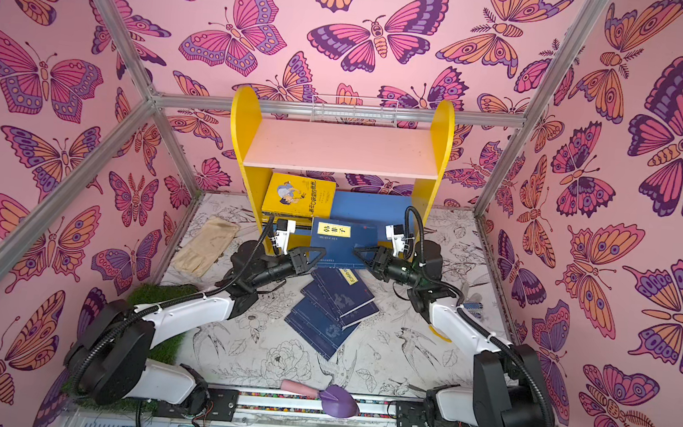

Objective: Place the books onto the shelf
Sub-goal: 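Carry the dark blue book with both grippers toward the blue shelf board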

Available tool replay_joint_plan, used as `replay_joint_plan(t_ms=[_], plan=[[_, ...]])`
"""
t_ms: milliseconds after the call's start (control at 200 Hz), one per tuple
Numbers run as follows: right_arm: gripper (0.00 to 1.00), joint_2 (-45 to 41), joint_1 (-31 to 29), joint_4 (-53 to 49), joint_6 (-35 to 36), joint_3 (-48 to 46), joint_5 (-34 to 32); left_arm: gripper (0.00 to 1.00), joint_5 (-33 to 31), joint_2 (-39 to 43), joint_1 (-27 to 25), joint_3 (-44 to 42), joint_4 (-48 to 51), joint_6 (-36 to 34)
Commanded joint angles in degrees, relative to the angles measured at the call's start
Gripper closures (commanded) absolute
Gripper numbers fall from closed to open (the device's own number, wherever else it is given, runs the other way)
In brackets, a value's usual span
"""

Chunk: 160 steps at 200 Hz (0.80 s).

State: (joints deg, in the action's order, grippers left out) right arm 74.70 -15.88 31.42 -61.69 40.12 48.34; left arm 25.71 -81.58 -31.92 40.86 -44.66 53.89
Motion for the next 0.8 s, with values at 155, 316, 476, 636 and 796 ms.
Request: replay_joint_plan(t_ms=[155, 316, 476, 636, 796], plan=[[0.5, -2.8, -2.5, 8.8, -3.8, -2.2, -7.6, 1.0, -14.5, -1.0, -2.3, 0.8, -4.3, 0.4], [0.59, -2.0, -5.1, 9.9, -3.6, -0.7, -13.6, 1.0, -18.6, -1.6, -4.5, 1.4, -4.3, -0.9], [0.89, -1.4, -7.9, 10.2, -4.4, 1.5, -19.0, 1.0, -22.7, -2.4, -6.7, 3.1, -1.3, -3.2], [1.0, -2.8, -9.4, 7.4, -2.6, 2.4, -23.8, 1.0, -23.3, -3.9, -8.1, 4.3, 0.9, -3.9], [1.0, -3.9, -9.4, 3.2, -0.1, 3.4, -29.0, 0.95, -24.0, -3.1, -8.2, 3.7, 5.6, -4.9]])
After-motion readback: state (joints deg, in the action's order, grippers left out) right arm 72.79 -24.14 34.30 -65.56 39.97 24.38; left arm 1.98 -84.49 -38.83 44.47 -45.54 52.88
